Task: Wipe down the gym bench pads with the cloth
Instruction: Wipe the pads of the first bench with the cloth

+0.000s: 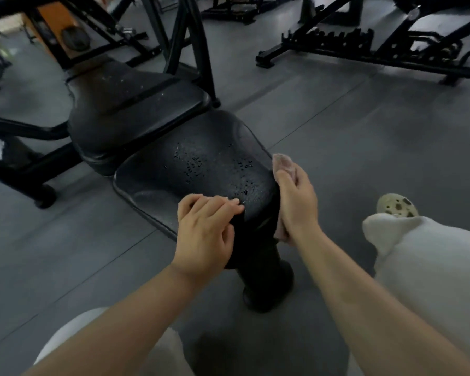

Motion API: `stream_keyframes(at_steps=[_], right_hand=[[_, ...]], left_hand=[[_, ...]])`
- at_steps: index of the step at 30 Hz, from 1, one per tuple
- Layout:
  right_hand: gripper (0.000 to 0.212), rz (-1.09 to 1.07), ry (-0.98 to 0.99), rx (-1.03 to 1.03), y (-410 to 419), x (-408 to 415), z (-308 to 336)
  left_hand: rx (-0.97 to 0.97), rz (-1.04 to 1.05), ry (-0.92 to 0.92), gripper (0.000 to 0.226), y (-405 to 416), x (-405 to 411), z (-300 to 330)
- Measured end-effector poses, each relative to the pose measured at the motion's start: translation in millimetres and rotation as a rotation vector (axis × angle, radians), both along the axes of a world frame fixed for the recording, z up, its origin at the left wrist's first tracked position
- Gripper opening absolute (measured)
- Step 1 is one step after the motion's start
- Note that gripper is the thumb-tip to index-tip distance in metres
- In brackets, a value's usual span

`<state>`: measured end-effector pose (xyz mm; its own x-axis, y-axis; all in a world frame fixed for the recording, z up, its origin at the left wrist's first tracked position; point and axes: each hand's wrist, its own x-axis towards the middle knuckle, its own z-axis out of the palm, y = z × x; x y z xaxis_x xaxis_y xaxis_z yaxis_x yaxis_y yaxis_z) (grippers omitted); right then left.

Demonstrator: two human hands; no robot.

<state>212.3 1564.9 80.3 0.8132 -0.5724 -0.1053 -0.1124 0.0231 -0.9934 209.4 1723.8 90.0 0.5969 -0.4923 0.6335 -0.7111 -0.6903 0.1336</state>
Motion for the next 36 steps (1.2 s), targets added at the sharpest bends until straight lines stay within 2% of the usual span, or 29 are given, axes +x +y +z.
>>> stream_keyframes(at_steps=[4,6,11,20,23,27,29,33,36], right_hand=[[0.077,-0.069,-0.073,-0.014,34,-33,-8],[0.086,-0.011,-0.107,-0.068,51,-50,-13],[0.087,0.172,-0.118,-0.172,42,-59,-22],[0.07,0.574,0.024,-0.072,-30,-13,-5],[0.069,0.73,0.109,-0.152,-49,24,4],[0.079,0.893,0.249,-0.303,-51,65,27],[0.076,0.918,0.194,-0.42,-51,59,29],[0.07,0.947,-0.04,-0.598,-55,20,10],[0.071,0.973,-0.009,-0.664,-53,20,5]], left_hand=[[0.041,0.06,-0.026,0.035,-3,-7,6],[0.057,0.12,-0.017,0.035,-8,-10,11],[0.036,0.313,0.041,0.034,-26,-20,22],[0.009,0.711,0.106,0.035,-63,-45,15],[0.018,0.832,0.174,0.04,-76,-52,19],[0.062,0.95,0.235,0.04,-92,-57,27],[0.073,1.0,0.276,0.04,-98,-56,33],[0.059,1.073,0.319,0.05,-106,-56,33],[0.037,1.127,0.312,0.049,-111,-56,28]])
